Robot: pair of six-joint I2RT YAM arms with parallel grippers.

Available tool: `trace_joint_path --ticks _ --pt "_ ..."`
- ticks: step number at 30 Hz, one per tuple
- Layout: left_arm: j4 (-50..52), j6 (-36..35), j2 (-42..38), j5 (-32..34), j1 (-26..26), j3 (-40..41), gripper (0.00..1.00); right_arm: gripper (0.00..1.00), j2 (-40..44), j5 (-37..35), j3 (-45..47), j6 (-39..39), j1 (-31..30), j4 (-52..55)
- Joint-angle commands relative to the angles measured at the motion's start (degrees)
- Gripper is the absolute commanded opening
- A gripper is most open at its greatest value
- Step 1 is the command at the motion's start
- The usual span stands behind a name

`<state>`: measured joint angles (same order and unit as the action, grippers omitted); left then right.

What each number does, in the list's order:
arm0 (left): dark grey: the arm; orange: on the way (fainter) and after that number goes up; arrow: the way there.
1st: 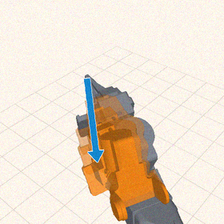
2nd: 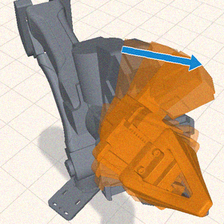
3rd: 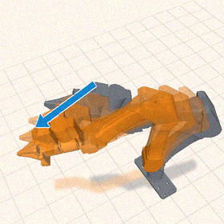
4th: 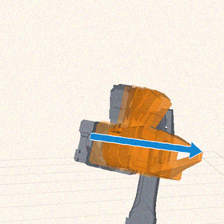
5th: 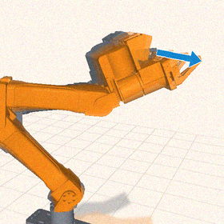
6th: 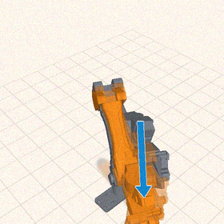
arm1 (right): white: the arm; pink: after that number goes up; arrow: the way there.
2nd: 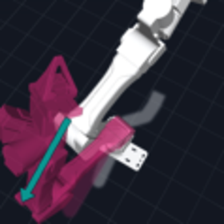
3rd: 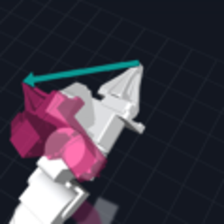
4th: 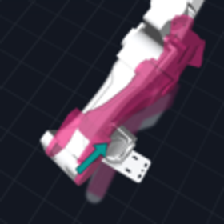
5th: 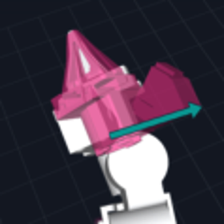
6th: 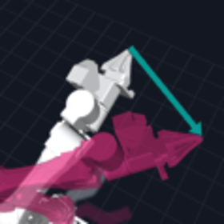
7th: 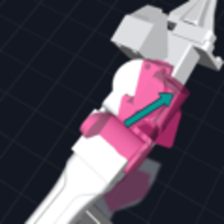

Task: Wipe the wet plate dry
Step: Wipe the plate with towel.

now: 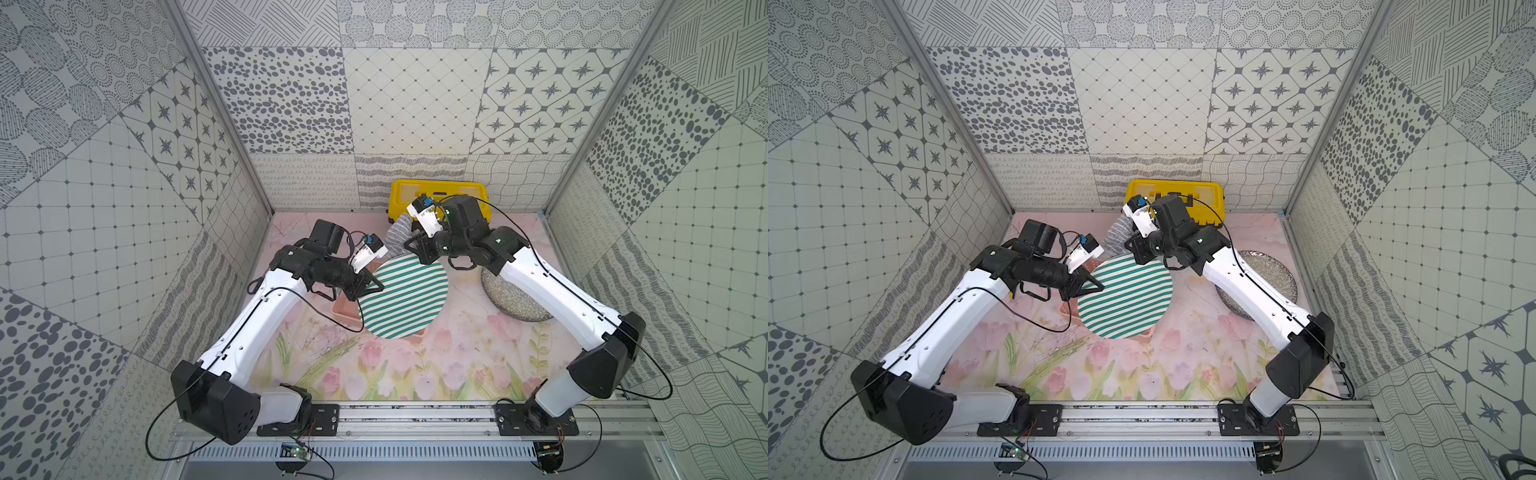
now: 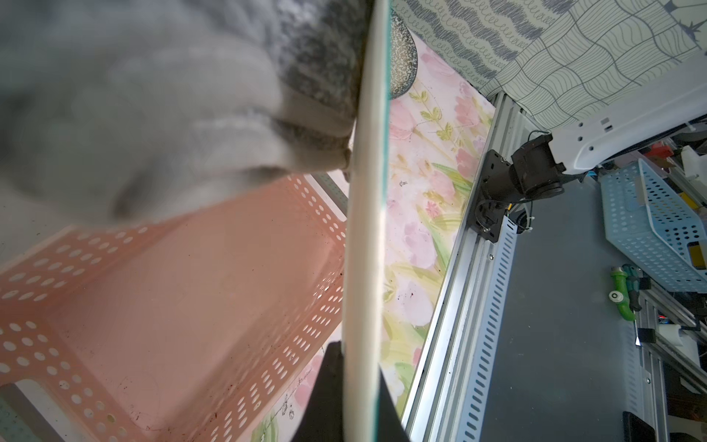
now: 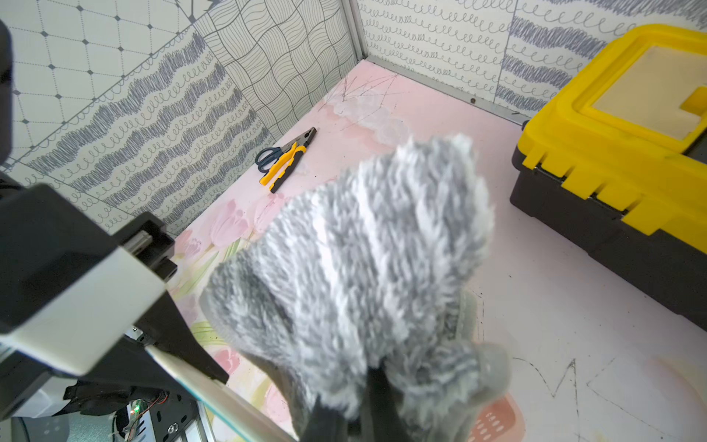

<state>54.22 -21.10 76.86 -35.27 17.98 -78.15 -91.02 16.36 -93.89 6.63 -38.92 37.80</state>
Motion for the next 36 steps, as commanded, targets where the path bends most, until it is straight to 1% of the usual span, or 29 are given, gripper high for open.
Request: trace_joint_path --ticks 1,6,16,26,30,36 --pt "-5.45 -0.25 -0.1 -2.71 0.13 -1.69 0.0 0.0 1.93 0.75 4.57 -0.08 0.64 2.44" --pt "-6.46 -0.3 0.11 -2.77 -0.05 -1.65 0.0 0.0 5.36 1.11 10.28 1.39 3.01 -0.17" --pt "-7.78 2.59 0.48 -5.01 -1.43 -3.02 0.0 0.0 10.12 1.68 17.3 2.49 7.02 -2.59" --pt "-10.26 9.82 1.28 -11.49 -5.82 -5.77 0.0 0.0 13.37 2.82 20.91 1.98 9.52 -3.72" --pt "-12.57 13.64 1.83 -12.58 -7.88 -6.03 0.0 0.0 14.19 3.36 22.06 1.85 9.9 -4.66" --pt "-15.99 19.93 2.74 -16.83 -11.21 -5.86 0.0 0.0 14.62 4.66 23.7 2.1 9.91 -6.25"
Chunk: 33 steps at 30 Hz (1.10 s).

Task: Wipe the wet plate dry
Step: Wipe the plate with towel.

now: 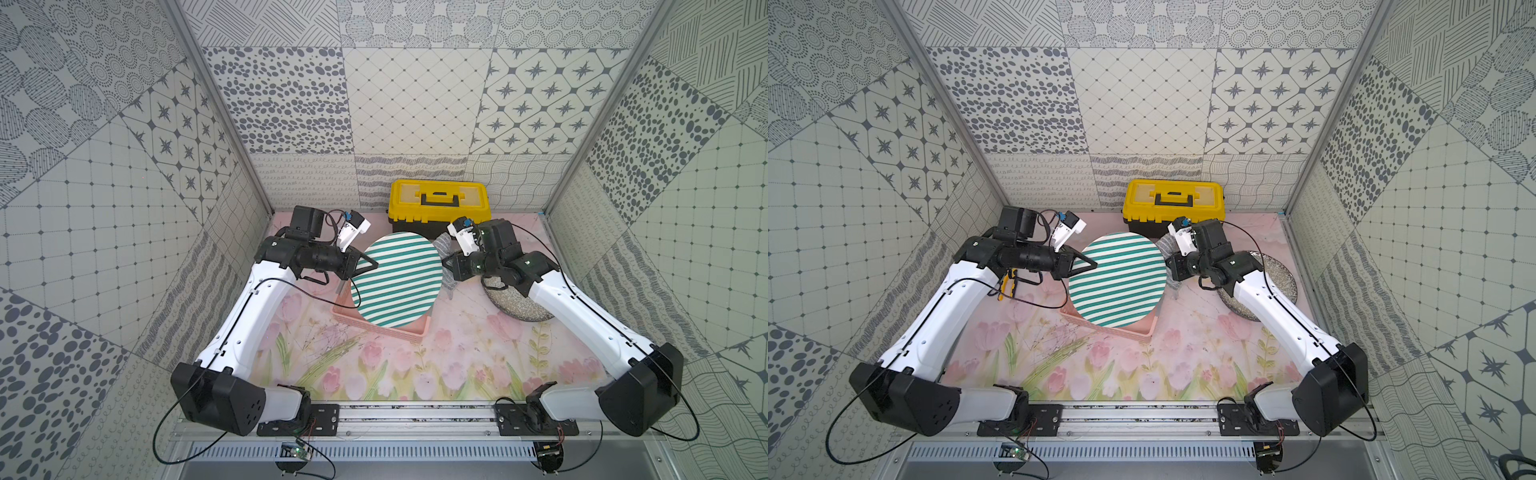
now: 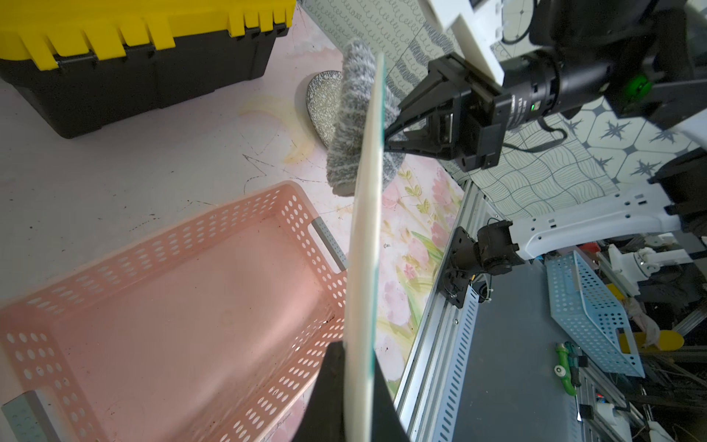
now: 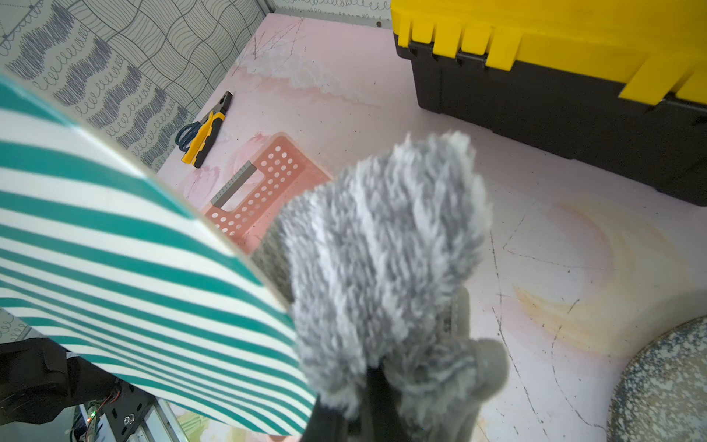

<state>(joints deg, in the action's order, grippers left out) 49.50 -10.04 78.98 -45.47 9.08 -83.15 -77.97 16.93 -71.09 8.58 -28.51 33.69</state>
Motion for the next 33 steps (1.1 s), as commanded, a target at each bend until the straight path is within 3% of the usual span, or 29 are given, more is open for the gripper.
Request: trace_joint_path --ticks 1,11,20,33 --pt "-11.87 9.69 0.69 -7.31 -2.62 -0.69 0.0 0.0 1.74 4.27 1.19 0.28 -0.49 -2.57" --pt "-17.26 16.93 1.17 -11.73 -5.86 0.69 0.0 0.0 1.86 6.81 3.89 1.58 -0.49 -5.68" --pt "-21.7 21.98 2.14 -10.4 -6.82 2.71 0.0 0.0 2.07 10.35 5.6 2.57 -1.02 -8.07" --pt "-25.56 28.91 3.74 -12.13 -7.87 3.55 0.0 0.0 0.91 8.41 7.27 4.06 -4.43 -12.26"
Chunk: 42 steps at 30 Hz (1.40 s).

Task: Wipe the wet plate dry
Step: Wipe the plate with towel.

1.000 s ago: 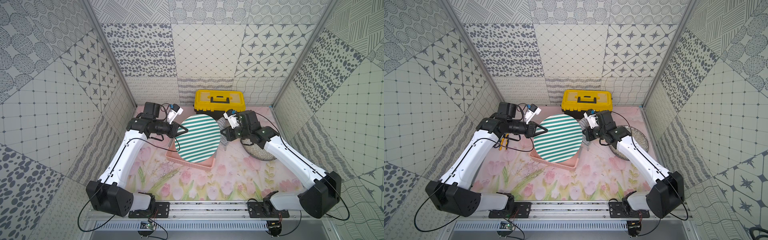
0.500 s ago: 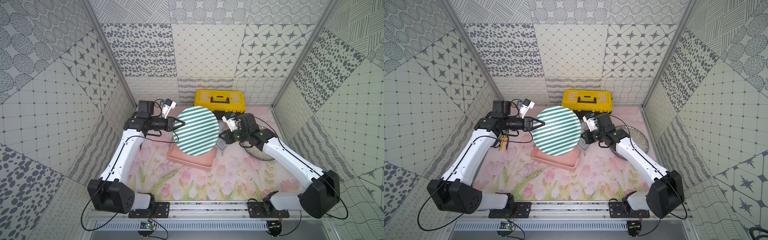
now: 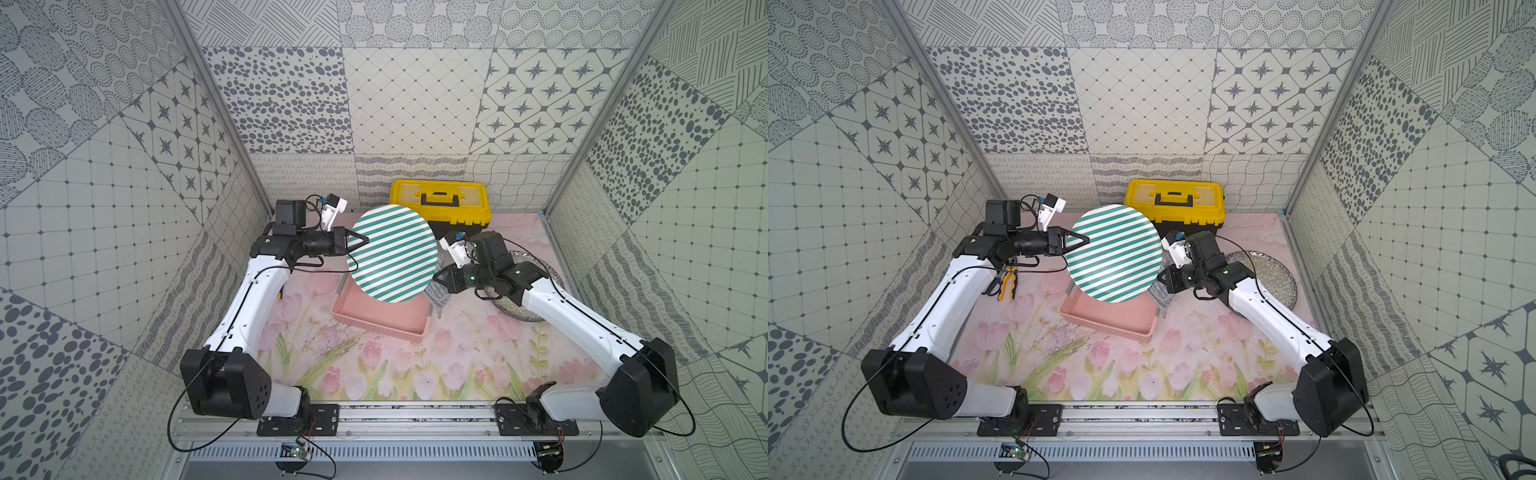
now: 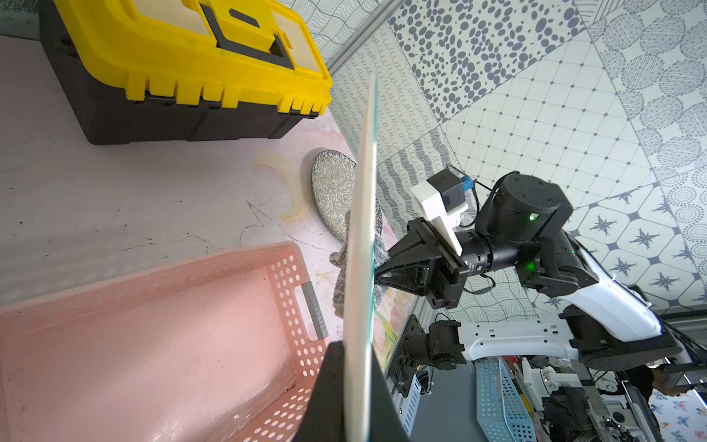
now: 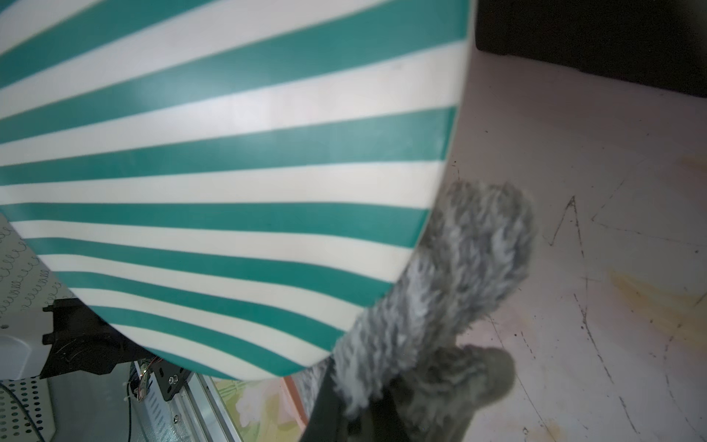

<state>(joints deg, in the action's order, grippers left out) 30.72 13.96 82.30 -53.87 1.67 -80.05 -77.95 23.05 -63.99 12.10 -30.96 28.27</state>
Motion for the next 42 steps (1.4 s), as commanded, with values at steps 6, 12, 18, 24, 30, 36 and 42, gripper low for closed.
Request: trace_joint_path --ticks 6,12,18,24,30,36,42 --pt "-6.93 6.92 1.34 -4.97 -0.73 0.58 0.0 0.0 -0.91 -1.62 0.31 1.07 -5.61 -8.79" --pt "-6.46 7.29 1.59 -4.27 -0.71 1.15 0.0 0.0 0.11 -5.75 1.21 1.65 -10.1 -12.87" --pt "-6.55 8.39 1.97 -4.68 -0.74 1.4 0.0 0.0 0.47 -12.92 2.76 1.42 -15.7 -18.94" --pt "-6.4 9.31 2.24 -5.6 -0.77 1.57 0.0 0.0 -1.24 -24.13 3.39 0.94 -21.92 -24.92" --pt "-6.33 9.36 2.08 -5.7 -0.74 2.18 0.0 0.0 -4.95 -33.03 0.89 0.75 -26.84 -30.81" --pt "-6.38 9.35 1.72 -5.48 -0.76 2.48 0.0 0.0 -10.53 -40.55 -4.81 -0.29 -29.8 -33.33" --pt "-6.16 9.12 1.72 -5.41 -0.73 2.83 0.0 0.0 -15.01 -45.24 -9.24 -0.06 -30.6 -37.74"
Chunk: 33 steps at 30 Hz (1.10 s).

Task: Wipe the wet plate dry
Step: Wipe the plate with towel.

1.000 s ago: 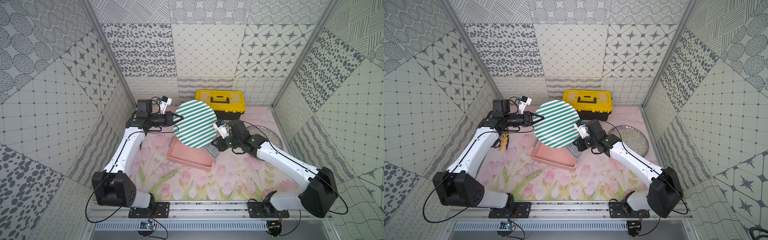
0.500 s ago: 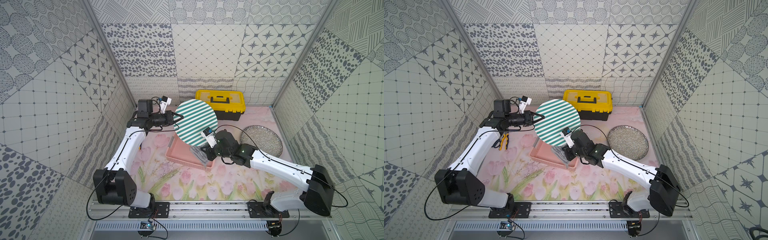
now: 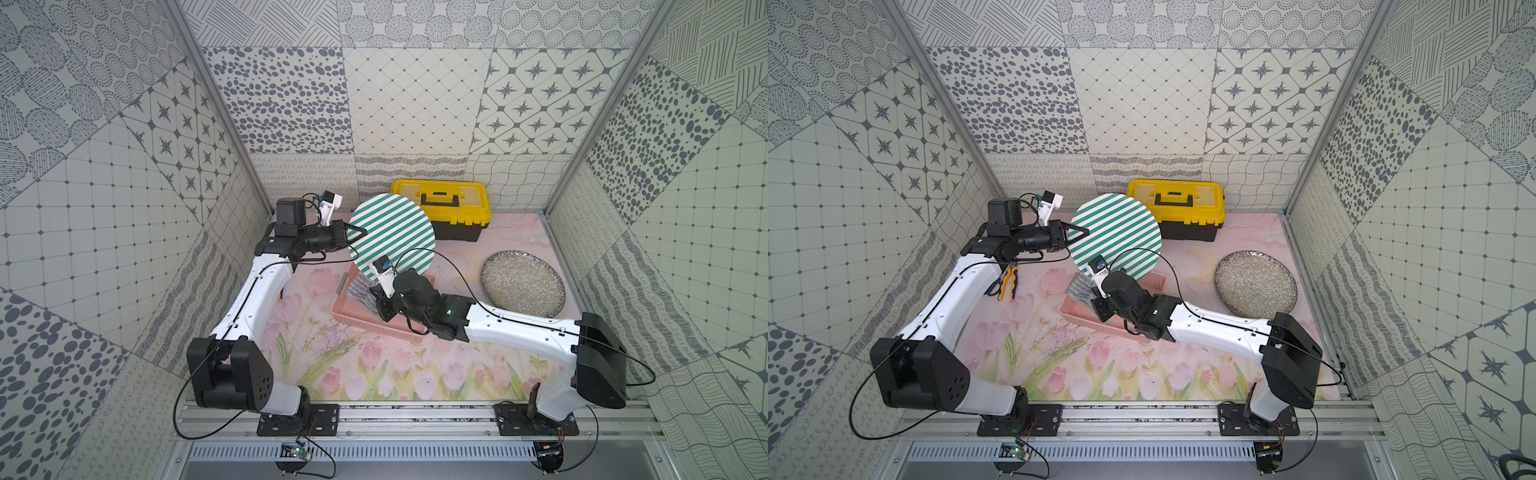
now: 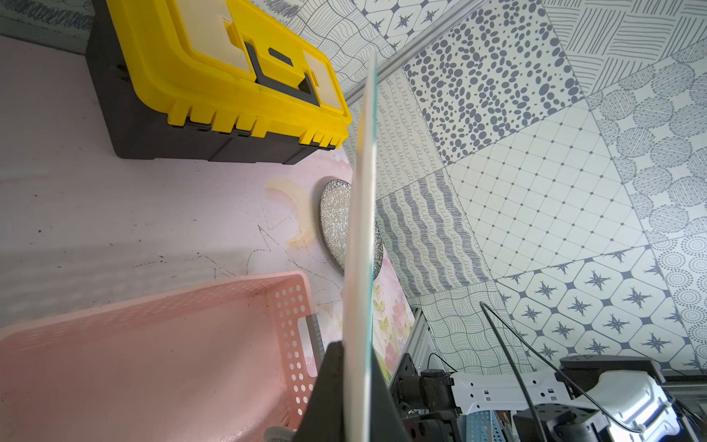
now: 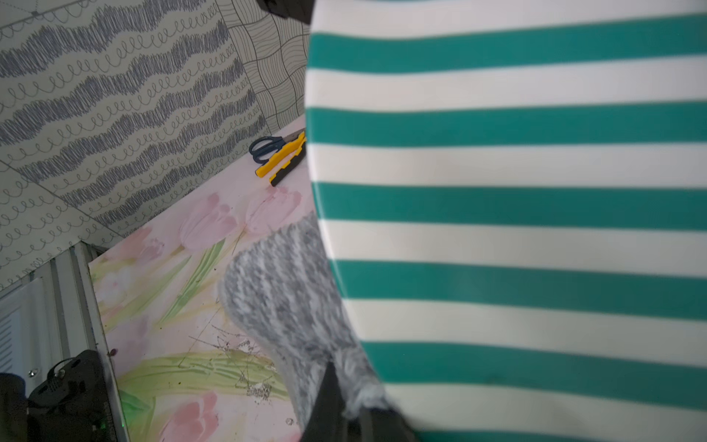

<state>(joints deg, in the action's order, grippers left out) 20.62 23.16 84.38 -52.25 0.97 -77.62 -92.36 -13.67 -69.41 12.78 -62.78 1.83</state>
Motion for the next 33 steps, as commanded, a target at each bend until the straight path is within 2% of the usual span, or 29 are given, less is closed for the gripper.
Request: trace_joint_path --ticks 1,12,18,26,33 --pt "4.1 -0.16 -0.36 -7.04 -0.12 0.4 0.0 0.0 -1.26 -9.06 -4.6 -0.76 1.23 -11.7" --pt "4.08 -0.38 -0.88 -6.64 -0.02 1.1 0.0 0.0 -8.55 -13.54 -17.45 -0.87 1.43 -10.15" --pt "3.86 -0.56 -1.06 -6.26 -0.11 1.36 0.0 0.0 -7.77 -12.69 -19.39 -1.05 1.56 -10.11" --pt "4.69 -2.41 -0.38 -4.21 -0.22 0.12 0.0 0.0 5.53 -7.08 -5.71 -0.66 2.29 -10.83" --pt "3.78 -2.55 -0.26 -3.1 -0.2 -0.56 0.0 0.0 18.25 -8.07 8.93 9.49 7.06 -1.27"
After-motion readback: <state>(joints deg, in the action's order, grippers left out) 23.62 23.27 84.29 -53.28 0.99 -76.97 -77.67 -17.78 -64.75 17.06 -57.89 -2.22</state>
